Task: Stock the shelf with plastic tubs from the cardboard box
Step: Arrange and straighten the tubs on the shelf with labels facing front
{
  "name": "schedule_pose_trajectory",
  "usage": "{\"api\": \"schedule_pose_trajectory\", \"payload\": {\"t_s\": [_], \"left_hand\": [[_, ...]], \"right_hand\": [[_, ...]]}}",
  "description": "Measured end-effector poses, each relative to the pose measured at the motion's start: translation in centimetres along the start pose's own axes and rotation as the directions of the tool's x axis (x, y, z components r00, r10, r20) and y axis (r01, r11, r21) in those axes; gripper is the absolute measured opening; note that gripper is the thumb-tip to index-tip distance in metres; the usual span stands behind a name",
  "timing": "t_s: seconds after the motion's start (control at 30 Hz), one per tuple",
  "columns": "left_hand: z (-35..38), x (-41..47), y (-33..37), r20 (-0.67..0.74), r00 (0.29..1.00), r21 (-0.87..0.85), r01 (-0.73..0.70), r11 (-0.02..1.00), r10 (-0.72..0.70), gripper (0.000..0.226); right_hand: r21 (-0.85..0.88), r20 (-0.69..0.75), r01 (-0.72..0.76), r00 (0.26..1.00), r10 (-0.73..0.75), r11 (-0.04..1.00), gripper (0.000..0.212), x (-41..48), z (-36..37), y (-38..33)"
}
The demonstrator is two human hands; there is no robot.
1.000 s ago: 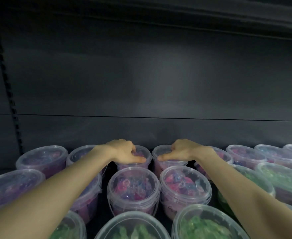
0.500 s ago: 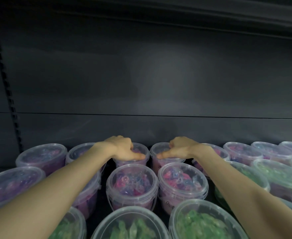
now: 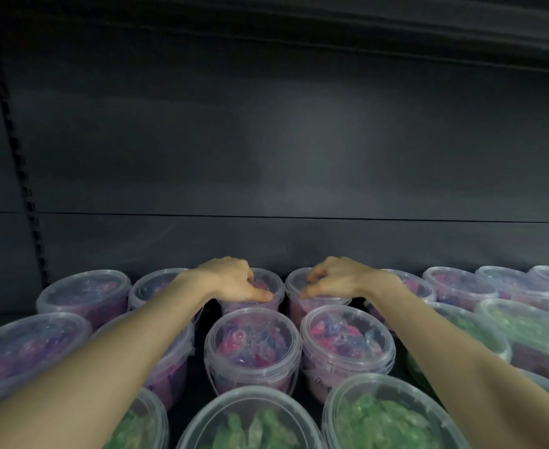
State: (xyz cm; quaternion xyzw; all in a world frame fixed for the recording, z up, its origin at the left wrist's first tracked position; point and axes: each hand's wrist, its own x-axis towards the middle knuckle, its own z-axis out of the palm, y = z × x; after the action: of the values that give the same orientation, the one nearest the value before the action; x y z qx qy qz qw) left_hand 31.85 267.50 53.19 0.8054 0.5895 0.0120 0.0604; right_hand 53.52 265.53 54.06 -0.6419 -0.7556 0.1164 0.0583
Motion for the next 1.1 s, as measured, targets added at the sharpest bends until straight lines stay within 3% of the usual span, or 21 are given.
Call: {"api": "schedule_pose_trajectory", "payload": {"t_s": [0.17,0.3,0.4,0.5,0.63,0.87,1.1], "left_hand": [[0.3,0.0,0.3,-0.025,1.000,0.016,0.000,1.000,0.001,0.069],[0.5,-0.7,0.8,-0.094,0.995,-0.052,-0.044,0.998,0.039,0.048],[0.4,-1.8,1.3,-0.145,0.987,-0.116,-0.080,0.990,0.062,0.024],[-0.6,-4.0,2.1,-0.237,0.970,-0.110,-0.087,0.990,0.059,0.016],[-1.5,-8.8,3.9,-0.415,0.907,-0.170,-0.154,0.973,0.071,0.017],[2.5,-19.9,7.8,-0.521,0.854,-0.280,-0.175,0.944,0.004,0.018],[8.4,-25.8,9.9,-0.635,0.771,-0.268,-0.160,0.950,-0.050,0.034]], "right_hand": [[-0.039,0.017,-0.012,1.000,0.013,0.999,0.048,0.1,0.3,-0.1],[-0.038,0.040,0.015,0.999,-0.013,0.999,0.055,-0.6,0.8,0.1],[0.053,-0.132,0.034,0.991,-0.027,0.998,0.044,-1.8,0.8,-0.1],[0.098,-0.317,0.098,0.946,-0.062,0.990,0.027,-4.1,-0.2,-0.5],[0.089,-0.414,0.162,0.904,-0.111,0.983,0.014,-8.7,-0.8,-0.9],[0.149,-0.400,0.291,0.892,-0.211,0.945,0.013,-18.6,2.8,0.1],[0.181,-0.451,0.349,0.860,-0.238,0.919,0.047,-24.9,7.3,0.5]]}}
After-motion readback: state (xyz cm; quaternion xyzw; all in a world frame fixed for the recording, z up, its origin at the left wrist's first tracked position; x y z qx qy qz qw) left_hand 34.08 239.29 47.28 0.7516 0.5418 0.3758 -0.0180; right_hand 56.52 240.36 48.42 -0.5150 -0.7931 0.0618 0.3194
